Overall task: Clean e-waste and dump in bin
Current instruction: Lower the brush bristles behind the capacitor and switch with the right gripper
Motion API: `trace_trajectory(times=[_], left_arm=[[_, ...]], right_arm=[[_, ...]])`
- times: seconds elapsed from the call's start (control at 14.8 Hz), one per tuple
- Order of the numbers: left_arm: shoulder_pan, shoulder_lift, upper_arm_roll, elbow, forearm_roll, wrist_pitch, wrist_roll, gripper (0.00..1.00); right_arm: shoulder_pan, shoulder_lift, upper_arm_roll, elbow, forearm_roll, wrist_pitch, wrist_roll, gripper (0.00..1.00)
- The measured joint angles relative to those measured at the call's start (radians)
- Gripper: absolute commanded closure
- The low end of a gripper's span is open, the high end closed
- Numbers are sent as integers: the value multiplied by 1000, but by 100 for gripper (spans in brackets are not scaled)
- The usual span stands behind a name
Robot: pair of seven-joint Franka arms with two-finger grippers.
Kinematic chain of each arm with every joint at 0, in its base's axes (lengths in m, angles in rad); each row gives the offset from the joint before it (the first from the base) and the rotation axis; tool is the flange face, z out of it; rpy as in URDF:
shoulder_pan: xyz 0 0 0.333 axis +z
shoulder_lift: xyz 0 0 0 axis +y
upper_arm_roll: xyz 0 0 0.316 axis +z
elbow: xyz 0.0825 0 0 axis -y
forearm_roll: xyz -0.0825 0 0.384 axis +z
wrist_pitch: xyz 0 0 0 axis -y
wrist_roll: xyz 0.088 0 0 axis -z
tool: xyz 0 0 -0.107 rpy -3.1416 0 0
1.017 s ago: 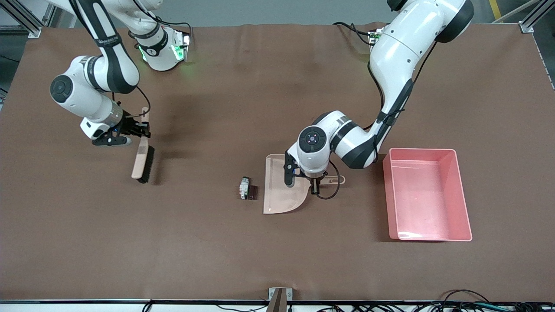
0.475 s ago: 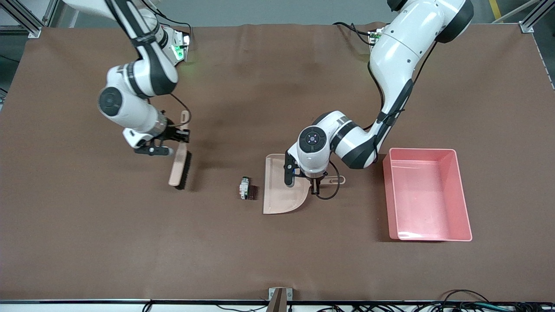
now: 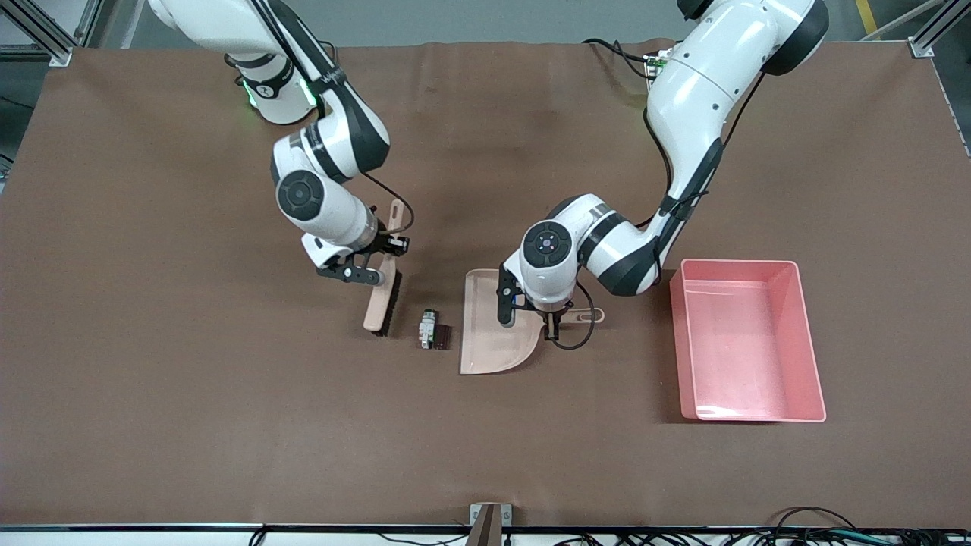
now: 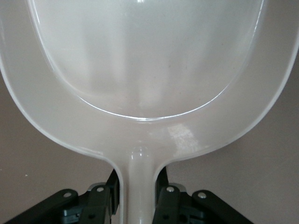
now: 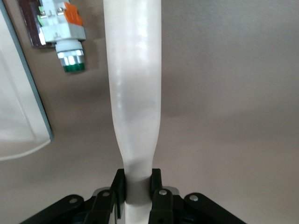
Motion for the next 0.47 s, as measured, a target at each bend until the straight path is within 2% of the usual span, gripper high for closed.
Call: trace_trajectory(times=[0.2,0.47], left_arm=[[-2,0,0,1,0,-2,-1,70],[-8,0,-1,5,0,-25,-15,70]], right_arm=[[13,68,-5,64,-4,-2,5,100],[55,137,-6,131,-52,-2,65,100]])
